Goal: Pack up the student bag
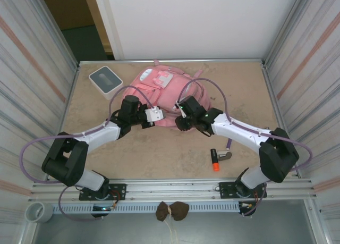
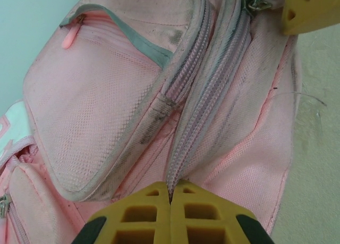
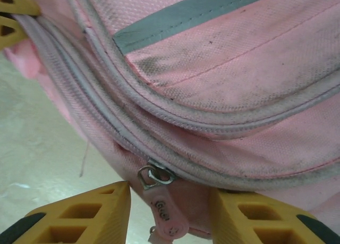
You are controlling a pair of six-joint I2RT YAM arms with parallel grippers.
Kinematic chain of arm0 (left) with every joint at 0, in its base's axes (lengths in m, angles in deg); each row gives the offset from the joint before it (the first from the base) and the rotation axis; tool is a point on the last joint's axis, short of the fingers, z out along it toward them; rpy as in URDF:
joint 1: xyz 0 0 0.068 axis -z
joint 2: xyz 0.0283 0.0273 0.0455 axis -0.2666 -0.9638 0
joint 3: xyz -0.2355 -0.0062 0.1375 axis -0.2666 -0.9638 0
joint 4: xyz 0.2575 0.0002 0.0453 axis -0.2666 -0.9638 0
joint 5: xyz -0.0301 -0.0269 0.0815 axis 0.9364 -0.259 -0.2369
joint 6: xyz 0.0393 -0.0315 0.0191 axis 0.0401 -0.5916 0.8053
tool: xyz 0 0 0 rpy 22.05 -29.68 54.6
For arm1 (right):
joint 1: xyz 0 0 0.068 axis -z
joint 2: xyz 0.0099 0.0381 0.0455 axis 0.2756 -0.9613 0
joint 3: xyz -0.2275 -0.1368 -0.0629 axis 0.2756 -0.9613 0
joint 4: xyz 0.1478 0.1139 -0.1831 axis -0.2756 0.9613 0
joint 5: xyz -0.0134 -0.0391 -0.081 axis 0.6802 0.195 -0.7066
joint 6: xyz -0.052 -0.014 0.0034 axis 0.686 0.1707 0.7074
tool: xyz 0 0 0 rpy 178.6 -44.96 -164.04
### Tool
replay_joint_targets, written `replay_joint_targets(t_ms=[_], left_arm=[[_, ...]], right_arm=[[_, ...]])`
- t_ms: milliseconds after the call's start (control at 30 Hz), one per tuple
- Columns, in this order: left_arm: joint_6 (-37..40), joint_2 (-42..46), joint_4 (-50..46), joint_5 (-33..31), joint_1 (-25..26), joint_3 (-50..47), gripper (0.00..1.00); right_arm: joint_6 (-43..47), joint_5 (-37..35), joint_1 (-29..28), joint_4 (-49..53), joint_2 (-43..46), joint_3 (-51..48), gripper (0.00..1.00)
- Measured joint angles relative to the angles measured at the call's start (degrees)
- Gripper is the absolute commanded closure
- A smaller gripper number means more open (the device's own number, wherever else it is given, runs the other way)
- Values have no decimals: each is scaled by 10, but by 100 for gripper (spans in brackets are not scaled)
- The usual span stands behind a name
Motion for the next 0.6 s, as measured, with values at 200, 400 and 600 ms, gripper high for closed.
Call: replay_joint_targets(t_ms=[200, 400, 600], left_arm=[[0, 0, -3, -2, 1, 0, 100], [0, 0, -2, -2, 4, 0, 100], [1, 0, 5, 3, 9, 2, 100]], right_arm=[[12, -74, -27, 16, -21, 12, 79], [21, -77, -25, 22, -14, 11, 94], [20, 1, 28, 18, 30, -6, 100]])
